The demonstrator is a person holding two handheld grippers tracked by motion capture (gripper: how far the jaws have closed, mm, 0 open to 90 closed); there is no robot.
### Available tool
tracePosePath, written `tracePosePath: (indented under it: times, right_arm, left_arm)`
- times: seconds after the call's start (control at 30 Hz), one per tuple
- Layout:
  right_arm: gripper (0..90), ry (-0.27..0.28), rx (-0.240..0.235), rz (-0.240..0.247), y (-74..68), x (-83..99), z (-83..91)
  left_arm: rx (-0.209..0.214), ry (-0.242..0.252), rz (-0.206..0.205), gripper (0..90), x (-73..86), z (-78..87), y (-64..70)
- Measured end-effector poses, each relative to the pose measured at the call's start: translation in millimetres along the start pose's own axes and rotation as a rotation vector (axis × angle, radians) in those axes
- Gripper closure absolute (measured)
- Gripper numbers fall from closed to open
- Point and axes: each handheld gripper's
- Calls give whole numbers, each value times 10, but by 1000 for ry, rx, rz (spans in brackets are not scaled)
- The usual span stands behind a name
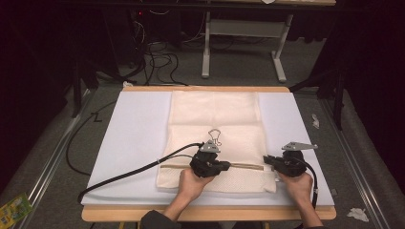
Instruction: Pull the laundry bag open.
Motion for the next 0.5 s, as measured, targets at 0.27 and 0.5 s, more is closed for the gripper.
tracePosePath:
  times: [0.27,0.5]
  right_arm:
    - [879,1,7,10,-15,-43,19]
    - [879,-5,5,16,-2,-50,-7]
  left_arm:
    - [-9,14,7,868,-15,48,-11]
    - [-25,7,16,868,32,170,-42]
Point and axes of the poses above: each handheld gripper's, and its own axes: z roughly backward along the jaws, x roughly out of its underside, y roughly to its right, and after that the axes turned 7 degrees about -z, right-handed
